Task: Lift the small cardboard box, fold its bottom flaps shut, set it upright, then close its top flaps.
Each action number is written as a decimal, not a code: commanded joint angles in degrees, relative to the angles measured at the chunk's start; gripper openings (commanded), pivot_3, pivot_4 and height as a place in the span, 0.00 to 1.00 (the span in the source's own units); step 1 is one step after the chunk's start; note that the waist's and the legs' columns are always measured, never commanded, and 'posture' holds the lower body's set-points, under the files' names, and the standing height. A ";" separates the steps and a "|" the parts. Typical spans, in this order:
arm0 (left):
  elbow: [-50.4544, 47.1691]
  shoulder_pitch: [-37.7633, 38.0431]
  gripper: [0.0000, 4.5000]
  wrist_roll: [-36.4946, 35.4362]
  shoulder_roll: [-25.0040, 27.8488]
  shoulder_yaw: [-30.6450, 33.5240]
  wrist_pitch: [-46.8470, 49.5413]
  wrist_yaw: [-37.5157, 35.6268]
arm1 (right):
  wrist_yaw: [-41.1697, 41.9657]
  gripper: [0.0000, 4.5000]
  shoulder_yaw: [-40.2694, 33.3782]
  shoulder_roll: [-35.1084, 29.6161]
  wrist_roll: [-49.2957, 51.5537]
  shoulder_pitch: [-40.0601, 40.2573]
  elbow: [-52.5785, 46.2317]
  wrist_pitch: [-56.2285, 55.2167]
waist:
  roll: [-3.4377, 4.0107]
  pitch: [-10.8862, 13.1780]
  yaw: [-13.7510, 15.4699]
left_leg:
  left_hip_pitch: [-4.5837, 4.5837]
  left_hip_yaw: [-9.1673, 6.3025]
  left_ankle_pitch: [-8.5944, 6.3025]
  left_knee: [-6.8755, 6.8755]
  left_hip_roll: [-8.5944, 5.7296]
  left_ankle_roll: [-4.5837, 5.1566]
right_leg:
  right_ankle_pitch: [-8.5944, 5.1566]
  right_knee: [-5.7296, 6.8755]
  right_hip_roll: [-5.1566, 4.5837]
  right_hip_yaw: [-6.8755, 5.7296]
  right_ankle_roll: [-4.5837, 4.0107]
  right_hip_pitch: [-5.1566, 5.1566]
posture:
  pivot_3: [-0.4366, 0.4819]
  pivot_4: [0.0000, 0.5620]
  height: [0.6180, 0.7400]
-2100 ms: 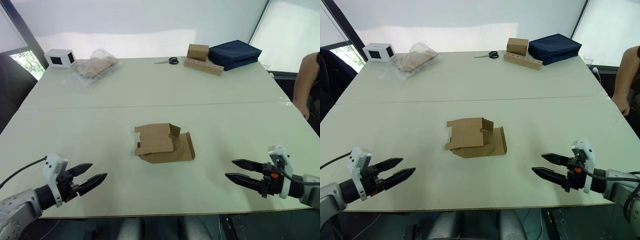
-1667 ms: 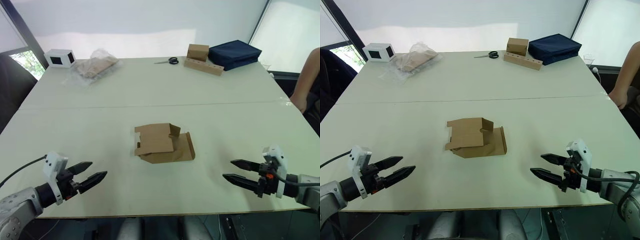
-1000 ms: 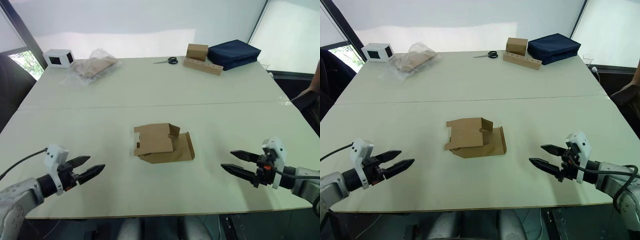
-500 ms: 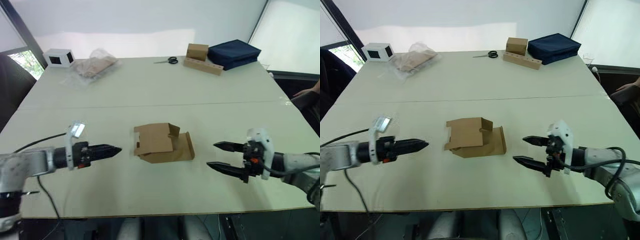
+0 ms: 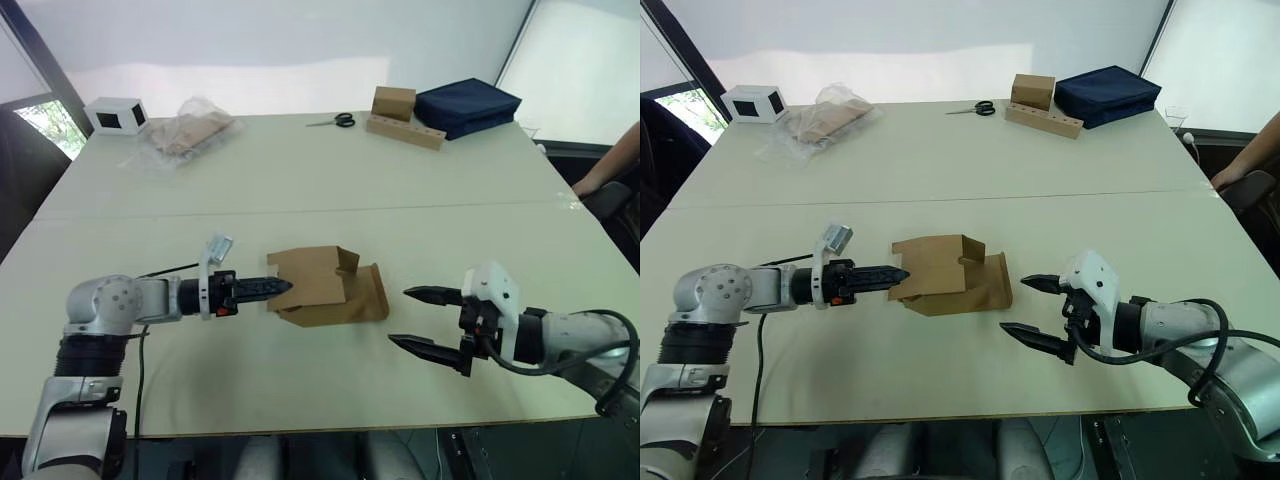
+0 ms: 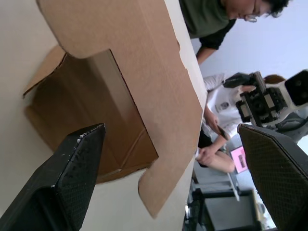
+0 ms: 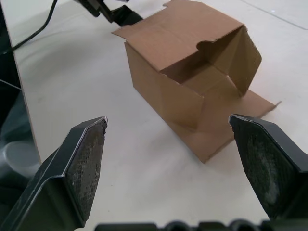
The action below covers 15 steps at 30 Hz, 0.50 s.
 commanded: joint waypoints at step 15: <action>4.88 -4.87 0.64 3.34 -8.21 1.48 -1.32 1.46 | -3.42 1.00 -3.90 -1.06 0.05 3.69 -5.23 1.00 | -0.01 0.00 0.07 | 0.00 0.00 0.00 0.04 -0.01 0.00 | 0.00 0.01 -0.01 0.00 0.00 0.02 | 0.48 0.27 1.00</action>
